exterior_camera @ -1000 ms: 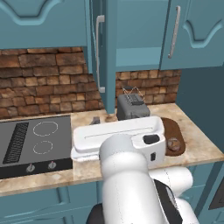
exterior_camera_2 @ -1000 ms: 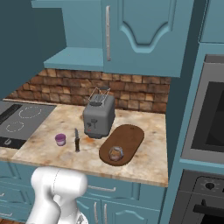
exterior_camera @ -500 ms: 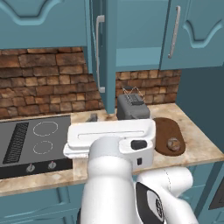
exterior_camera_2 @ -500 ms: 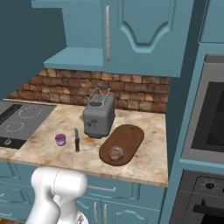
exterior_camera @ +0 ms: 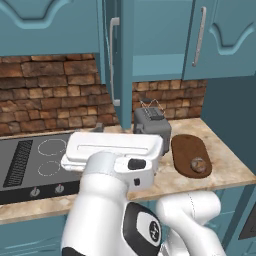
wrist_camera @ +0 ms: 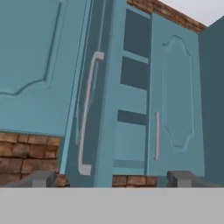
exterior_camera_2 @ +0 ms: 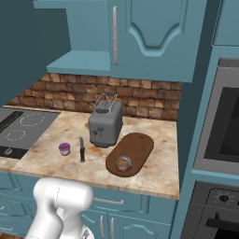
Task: Pick the bread, place it on the cutting board, pick the jam, place it on the counter, and close the cabinet.
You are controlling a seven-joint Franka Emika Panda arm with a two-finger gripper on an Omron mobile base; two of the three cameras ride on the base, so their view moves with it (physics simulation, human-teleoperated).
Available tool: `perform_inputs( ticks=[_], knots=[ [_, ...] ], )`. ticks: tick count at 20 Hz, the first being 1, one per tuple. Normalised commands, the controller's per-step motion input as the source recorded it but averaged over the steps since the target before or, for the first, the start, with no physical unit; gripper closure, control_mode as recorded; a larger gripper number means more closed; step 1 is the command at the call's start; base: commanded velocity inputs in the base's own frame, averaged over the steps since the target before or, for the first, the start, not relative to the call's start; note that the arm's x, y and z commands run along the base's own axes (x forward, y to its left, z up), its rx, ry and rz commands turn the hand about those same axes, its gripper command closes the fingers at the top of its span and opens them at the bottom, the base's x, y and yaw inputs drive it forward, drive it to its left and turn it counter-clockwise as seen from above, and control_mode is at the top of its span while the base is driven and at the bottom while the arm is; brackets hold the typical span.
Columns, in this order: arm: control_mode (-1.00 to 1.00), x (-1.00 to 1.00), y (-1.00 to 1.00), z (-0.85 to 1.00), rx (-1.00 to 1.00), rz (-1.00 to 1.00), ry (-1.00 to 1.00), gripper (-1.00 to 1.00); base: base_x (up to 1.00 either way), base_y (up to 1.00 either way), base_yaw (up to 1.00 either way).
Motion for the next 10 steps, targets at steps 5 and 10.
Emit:
perform_inputs(
  ticks=[5, 10],
  knots=[
    [-1.0, 0.26, 0.13, 0.0, 0.0, -0.09, -0.05, -1.0, 0.0, 0.0, 0.0],
    [-1.0, 0.26, 0.1, 0.0, 0.0, -0.09, -0.04, -1.0, 0.0, 0.0, 0.0]
  ],
)
